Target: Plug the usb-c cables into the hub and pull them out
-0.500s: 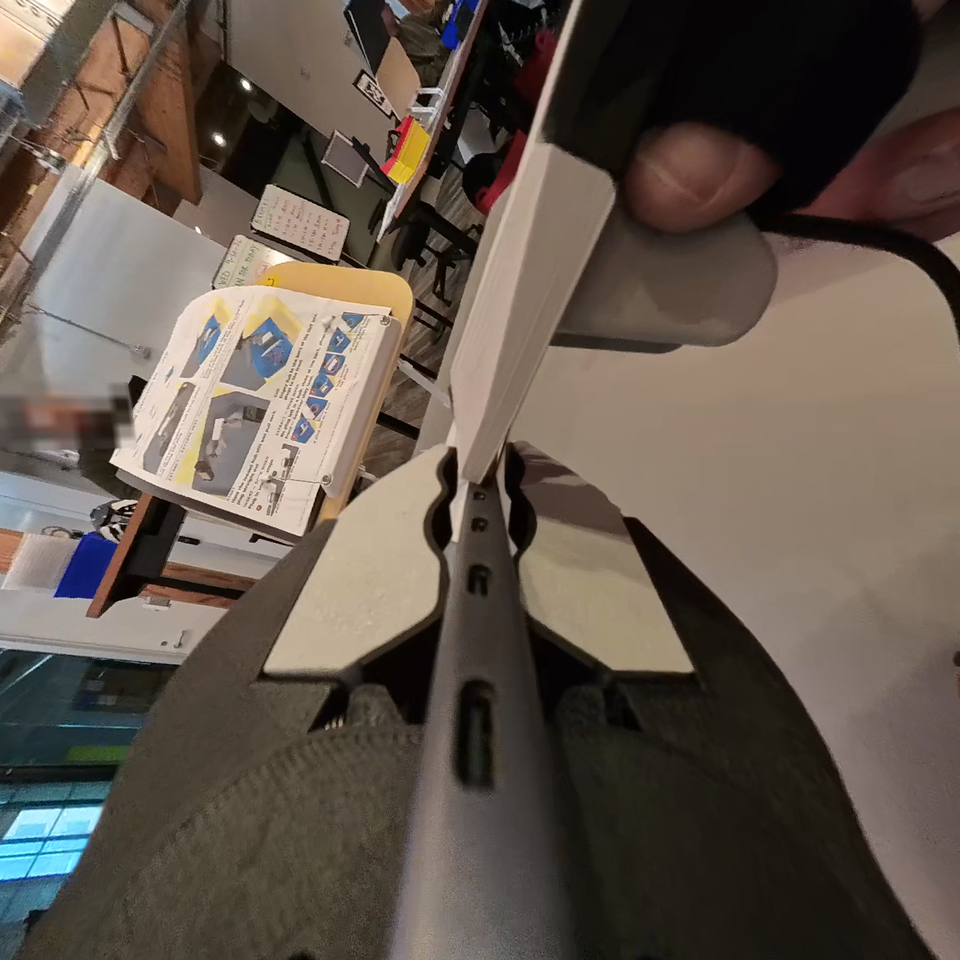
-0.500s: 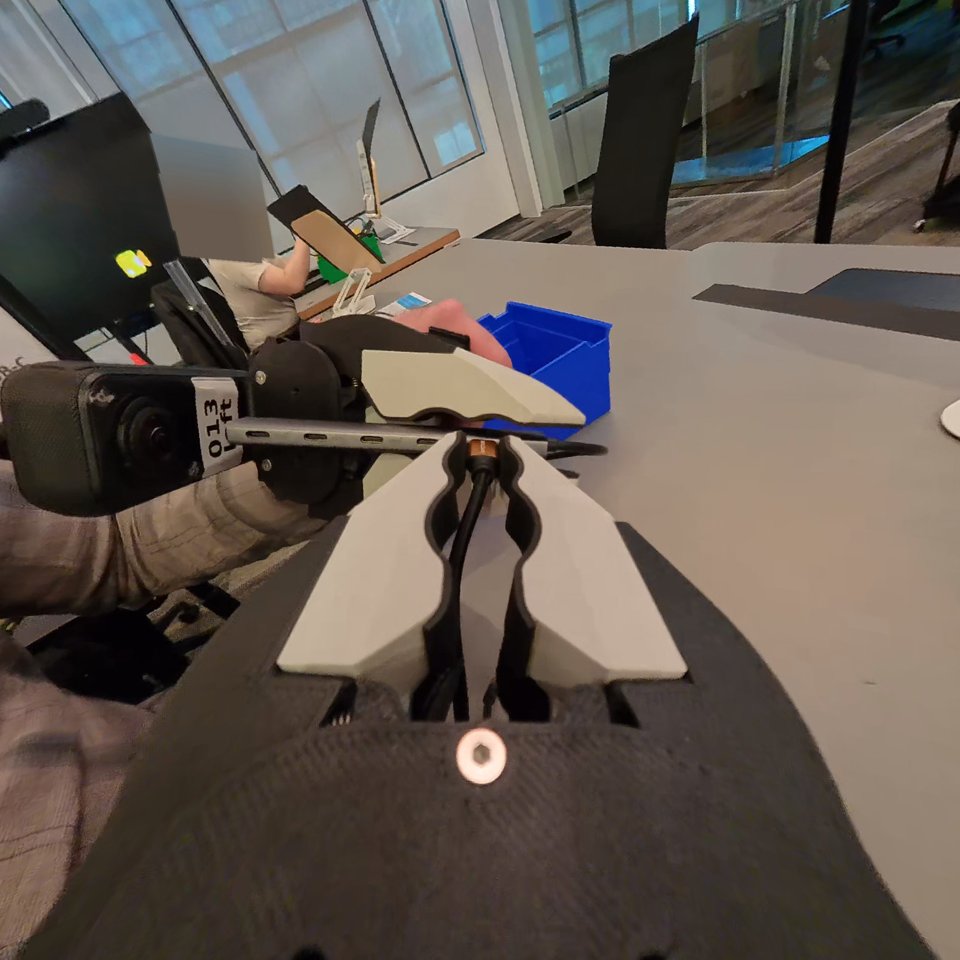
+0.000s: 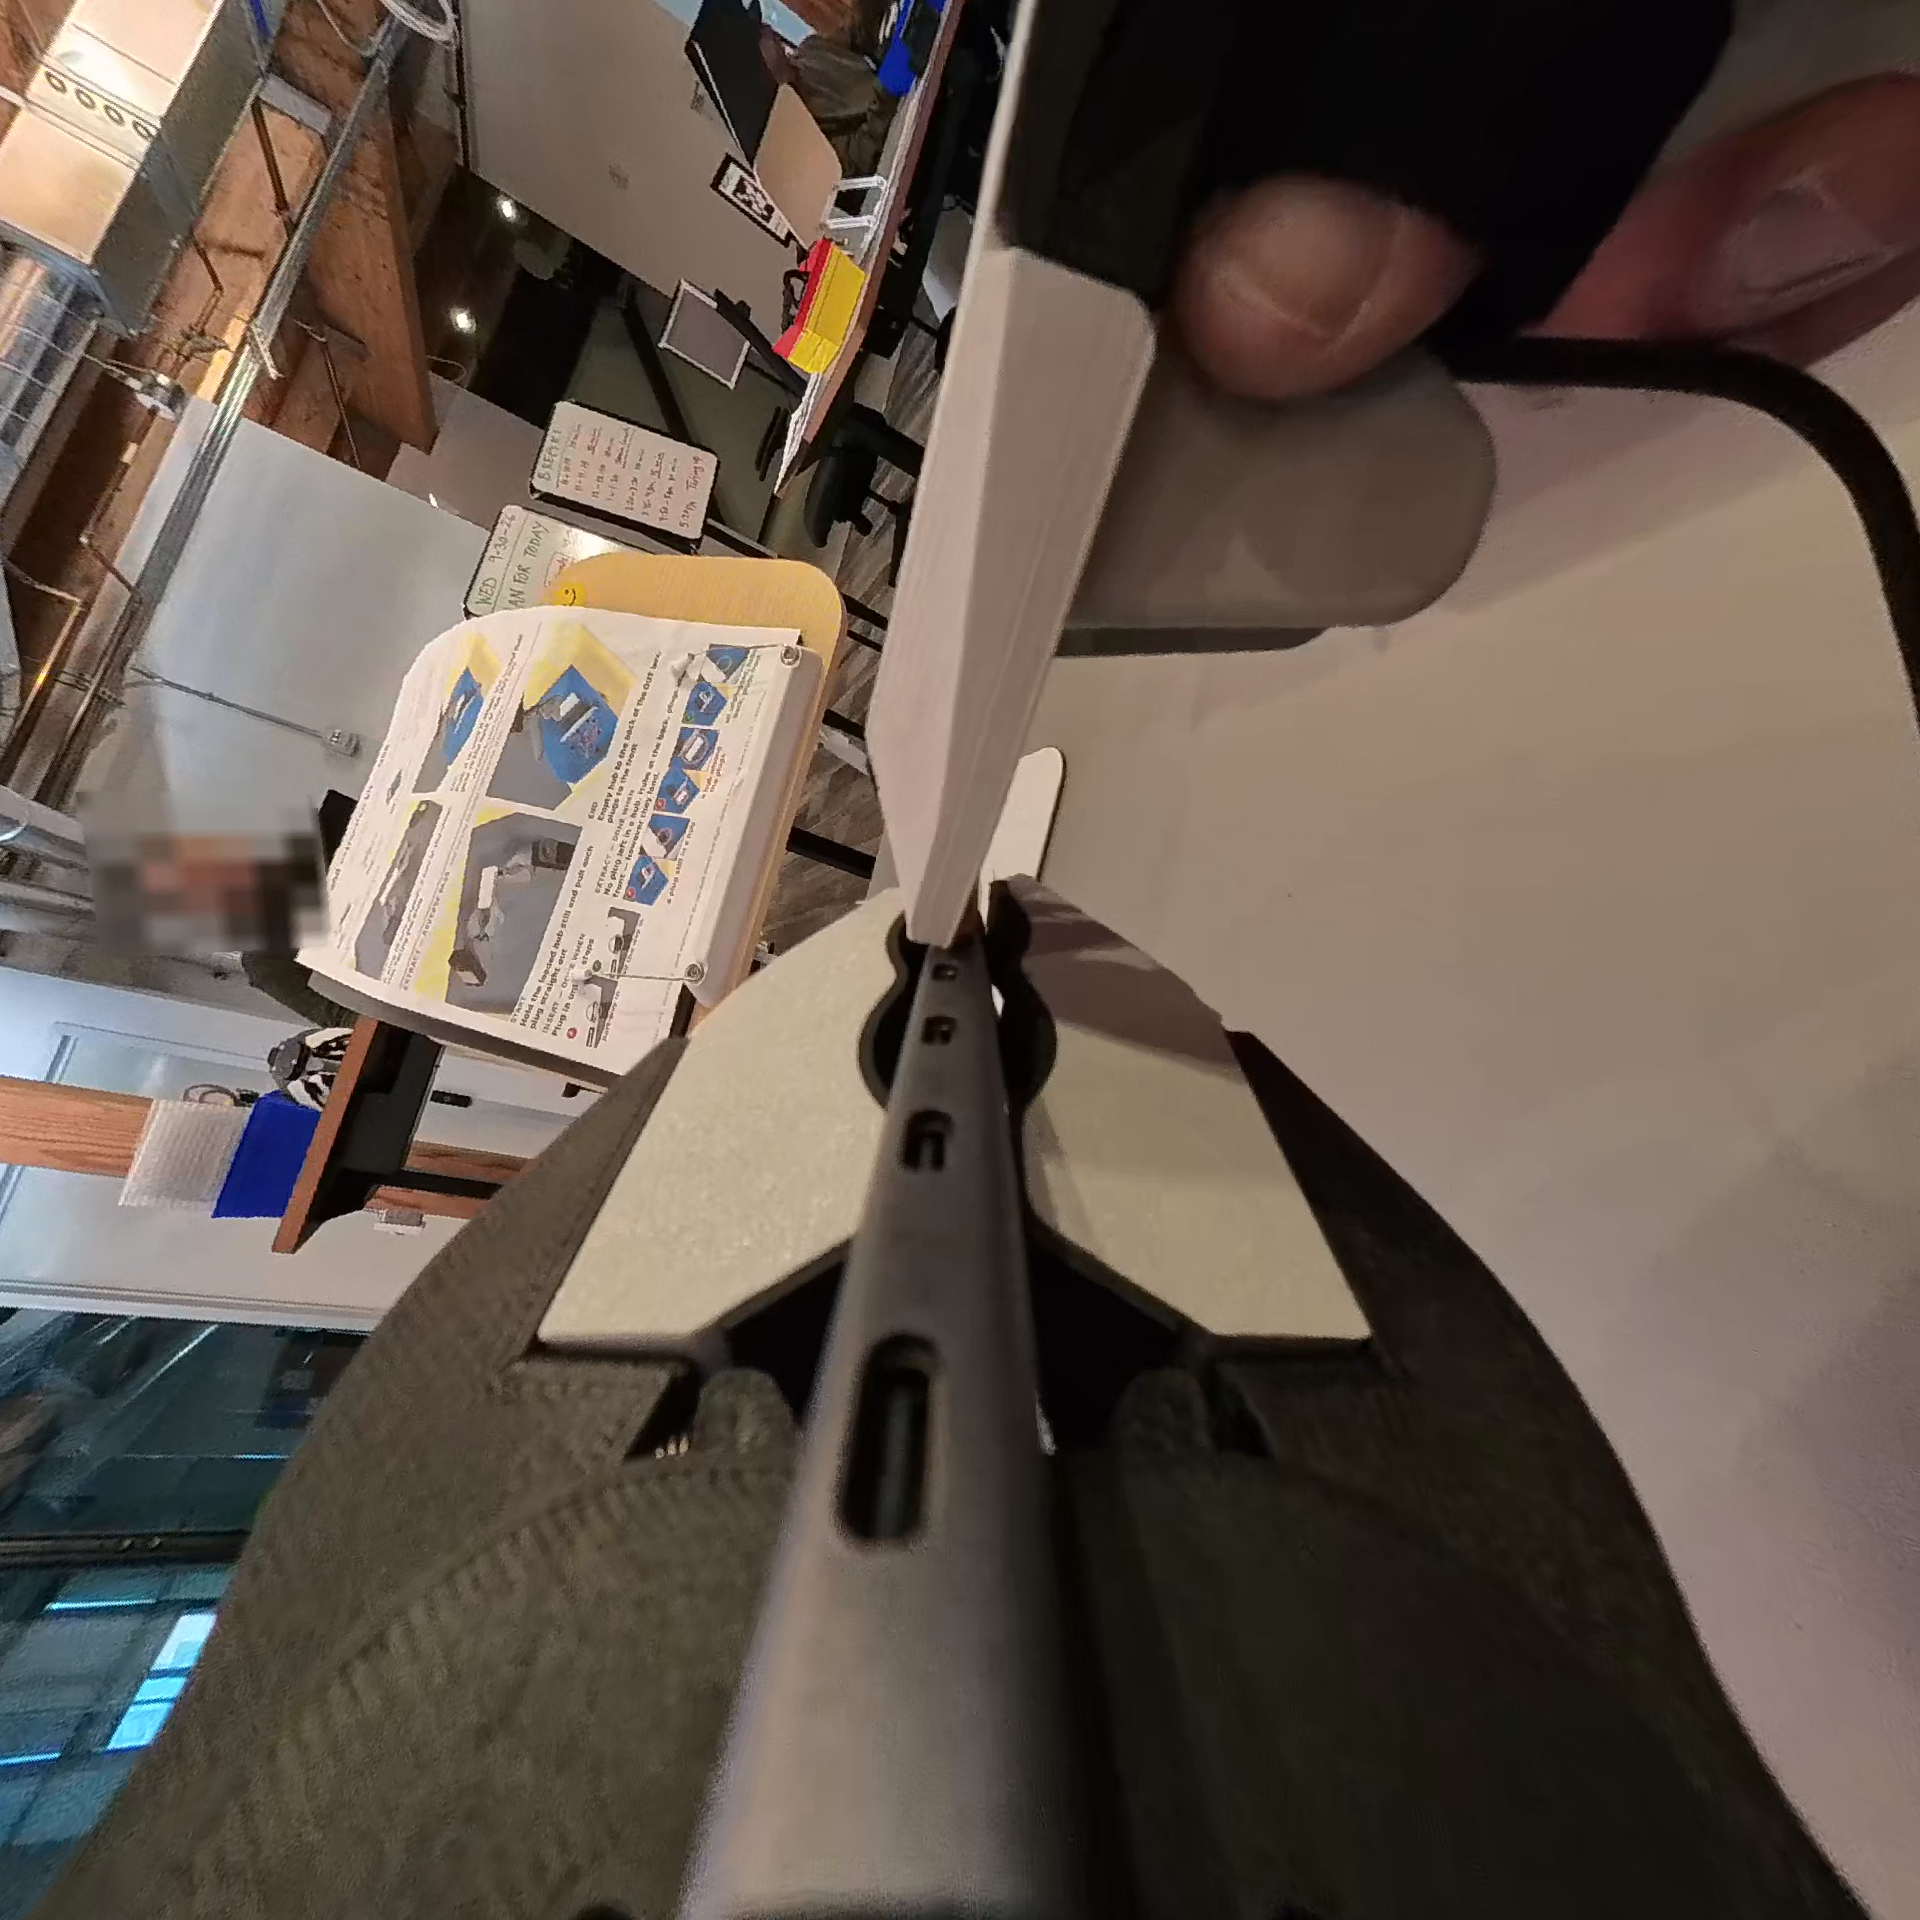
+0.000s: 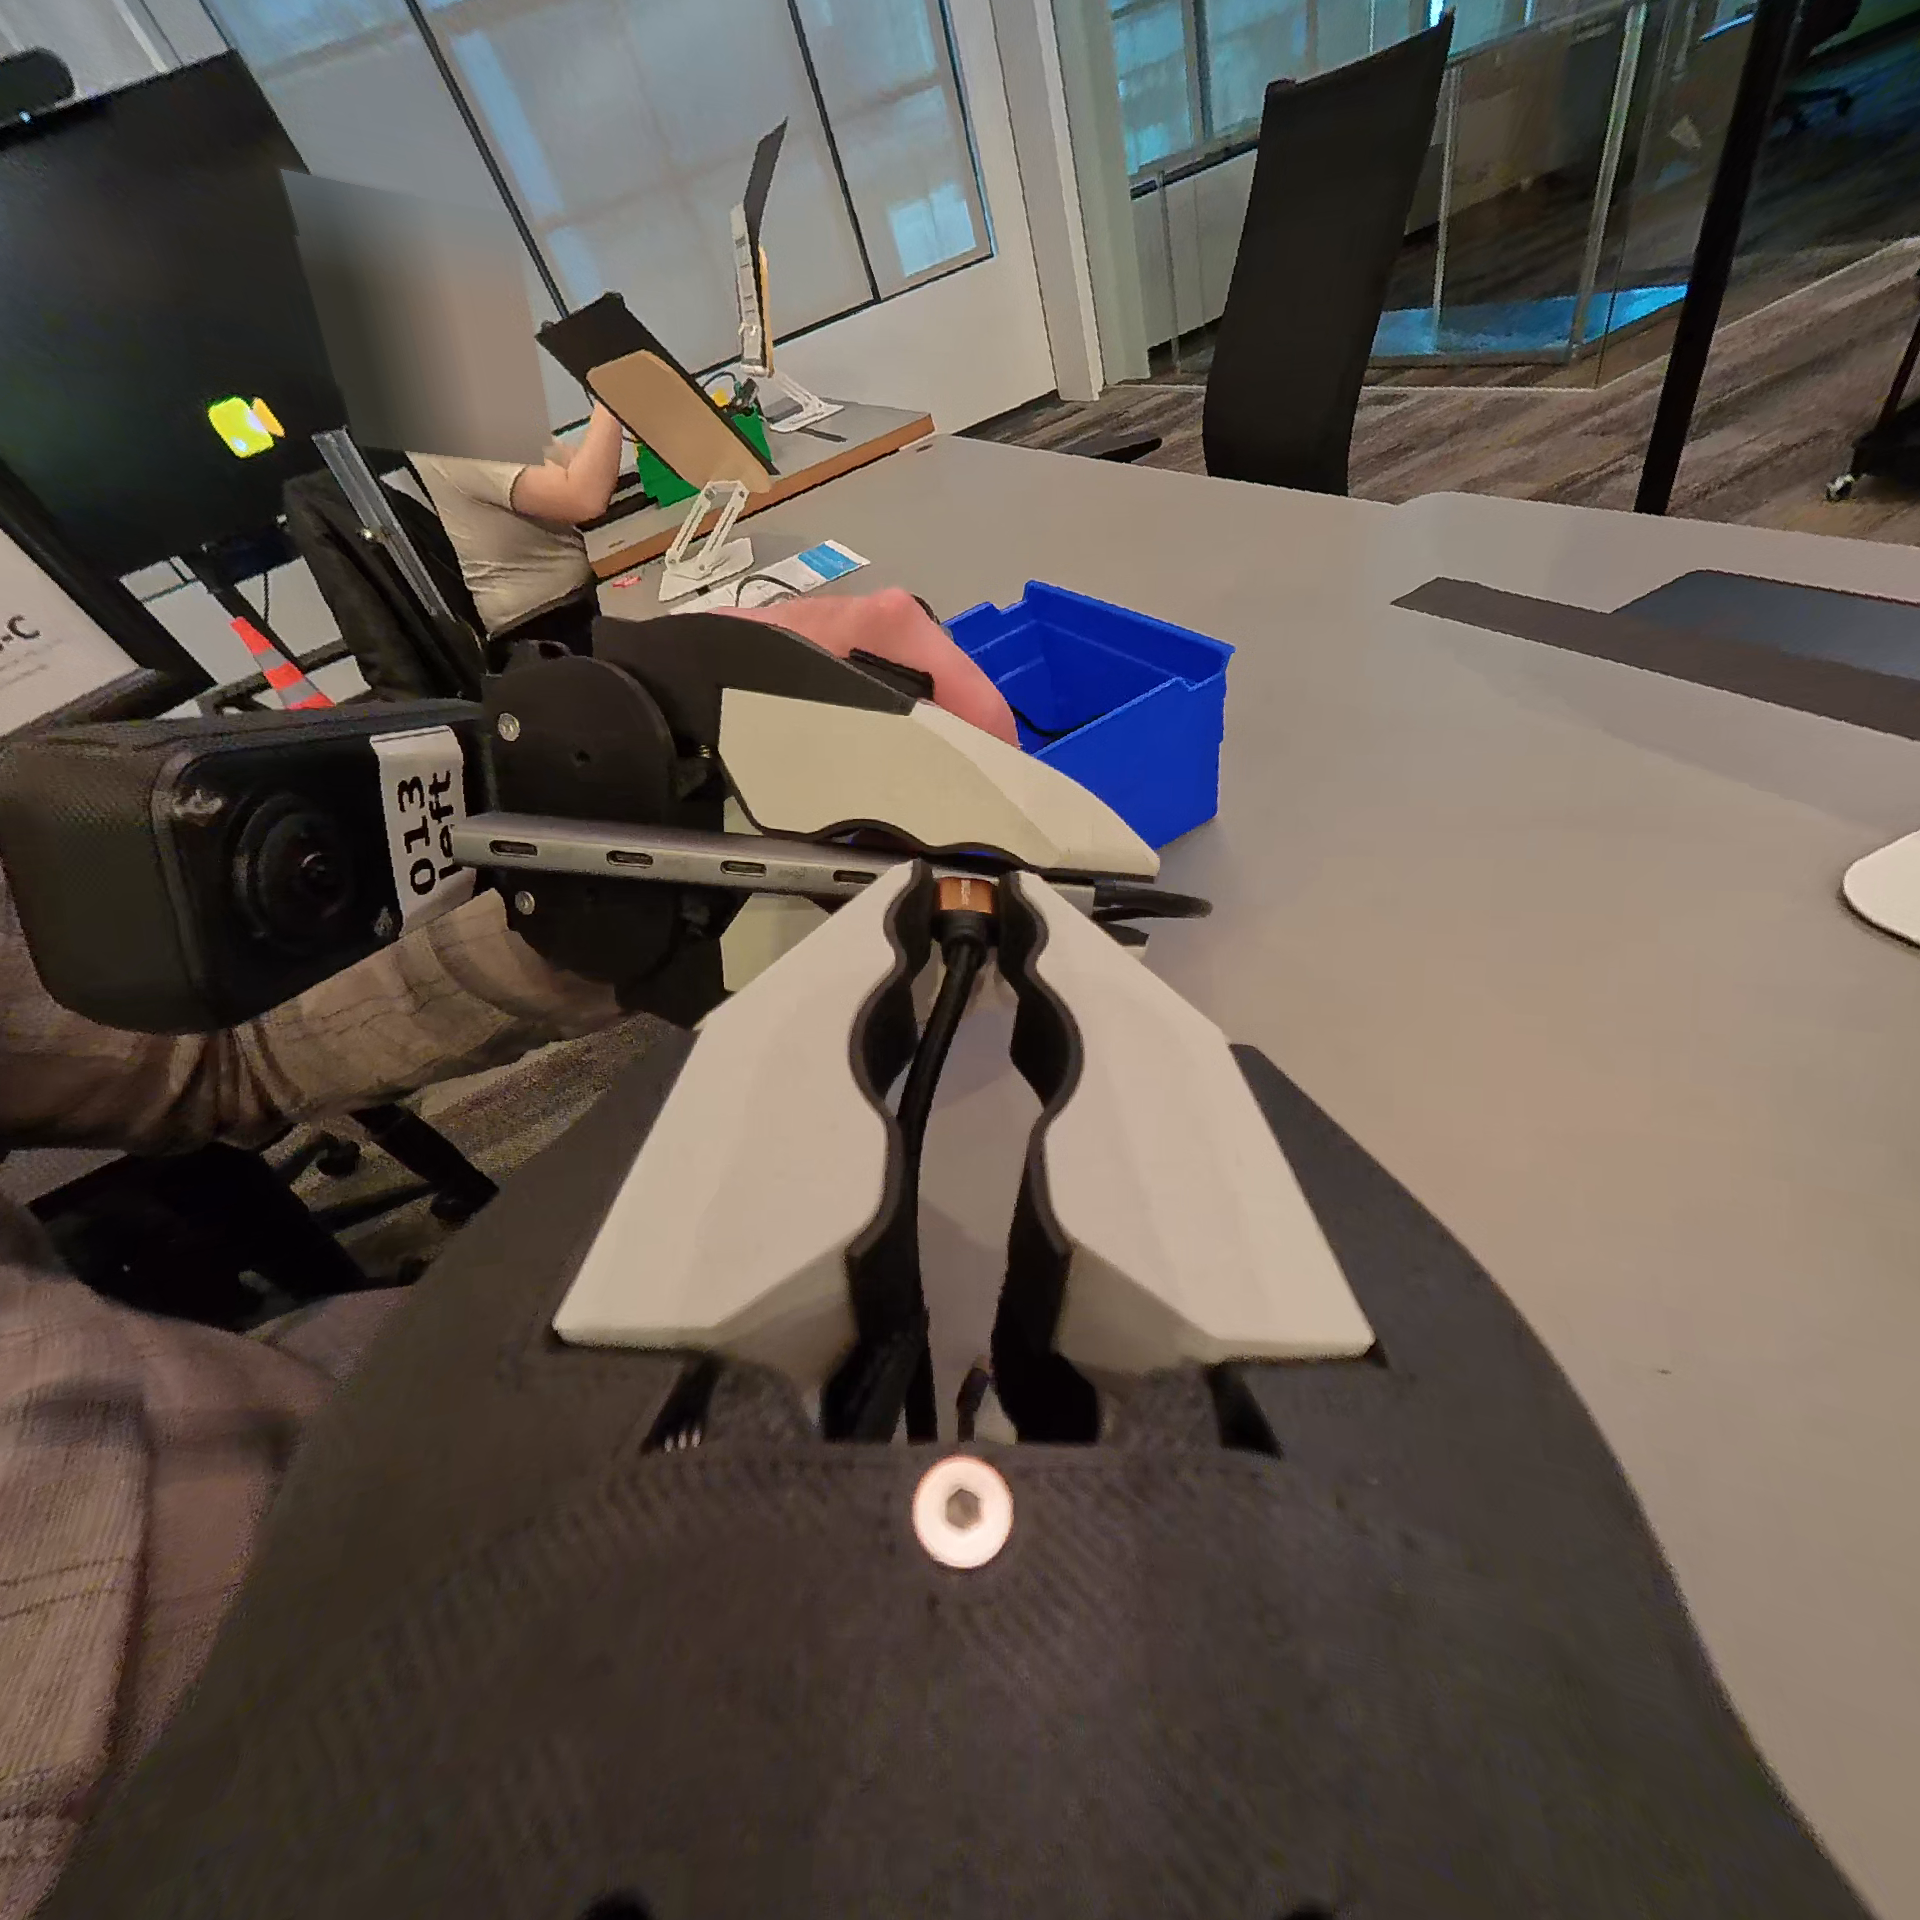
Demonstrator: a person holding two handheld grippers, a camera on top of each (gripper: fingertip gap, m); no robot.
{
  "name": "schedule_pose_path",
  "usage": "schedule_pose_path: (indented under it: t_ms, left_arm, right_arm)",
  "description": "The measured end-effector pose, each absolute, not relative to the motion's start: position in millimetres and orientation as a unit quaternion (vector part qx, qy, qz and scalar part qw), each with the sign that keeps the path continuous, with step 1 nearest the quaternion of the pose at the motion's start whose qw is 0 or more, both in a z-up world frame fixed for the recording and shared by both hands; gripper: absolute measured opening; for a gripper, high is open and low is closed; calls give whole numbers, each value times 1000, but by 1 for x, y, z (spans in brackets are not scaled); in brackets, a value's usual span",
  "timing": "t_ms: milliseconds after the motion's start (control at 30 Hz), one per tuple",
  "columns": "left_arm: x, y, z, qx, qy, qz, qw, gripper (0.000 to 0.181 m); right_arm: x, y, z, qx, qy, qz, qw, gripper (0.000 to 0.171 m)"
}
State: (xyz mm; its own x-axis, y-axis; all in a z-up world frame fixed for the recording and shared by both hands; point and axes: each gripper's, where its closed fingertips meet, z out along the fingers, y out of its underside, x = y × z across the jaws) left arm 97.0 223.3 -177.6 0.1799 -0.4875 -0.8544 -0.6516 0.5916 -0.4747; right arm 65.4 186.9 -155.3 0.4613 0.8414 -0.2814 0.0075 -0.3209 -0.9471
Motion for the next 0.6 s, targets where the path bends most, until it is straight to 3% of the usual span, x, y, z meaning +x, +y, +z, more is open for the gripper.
schedule_pose_path:
  t_ms: [600]
  left_arm:
    - [96,215,-171,-432,645,69,626,10]
  right_arm:
    - [67,180,-150,-687,-366,370,508,10]
